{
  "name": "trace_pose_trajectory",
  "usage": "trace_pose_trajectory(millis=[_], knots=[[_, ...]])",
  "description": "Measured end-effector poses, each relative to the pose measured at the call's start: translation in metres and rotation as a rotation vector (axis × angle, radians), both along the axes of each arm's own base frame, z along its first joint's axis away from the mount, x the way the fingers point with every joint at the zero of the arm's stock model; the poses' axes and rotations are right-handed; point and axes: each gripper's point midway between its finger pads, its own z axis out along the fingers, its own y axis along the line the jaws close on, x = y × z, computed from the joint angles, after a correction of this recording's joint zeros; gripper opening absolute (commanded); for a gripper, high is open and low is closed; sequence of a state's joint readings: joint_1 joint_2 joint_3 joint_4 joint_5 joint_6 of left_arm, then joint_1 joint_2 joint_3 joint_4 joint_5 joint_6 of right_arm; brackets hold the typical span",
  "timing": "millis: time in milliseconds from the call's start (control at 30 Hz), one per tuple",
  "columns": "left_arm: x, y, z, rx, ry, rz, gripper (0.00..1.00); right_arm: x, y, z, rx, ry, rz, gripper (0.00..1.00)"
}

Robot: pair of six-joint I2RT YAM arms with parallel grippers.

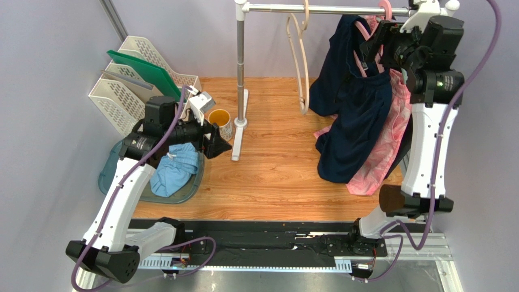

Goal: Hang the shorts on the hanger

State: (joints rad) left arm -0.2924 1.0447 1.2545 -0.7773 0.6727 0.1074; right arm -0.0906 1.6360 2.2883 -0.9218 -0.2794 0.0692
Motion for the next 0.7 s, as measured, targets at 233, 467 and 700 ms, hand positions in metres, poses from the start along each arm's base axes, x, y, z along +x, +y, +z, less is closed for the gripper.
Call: trace_pose_trajectory(millis=[233, 467, 700], knots=[[0.028, 0.017, 0.031, -0.025, 0.042, 0.112, 1.00, -0.067, 0.012, 0.051, -0.007, -0.151, 0.035, 0.89], [0.035, 0.034, 0.053, 0.008, 0.030, 0.182, 0.99, -0.113, 0.047, 0.032, 0.019, -0.122, 0.221, 0.91], [0.017, 0.057, 0.030, 0.125, 0.044, 0.246, 0.99, -0.159, 0.081, -0.077, 0.097, 0.148, 0.409, 0.93]])
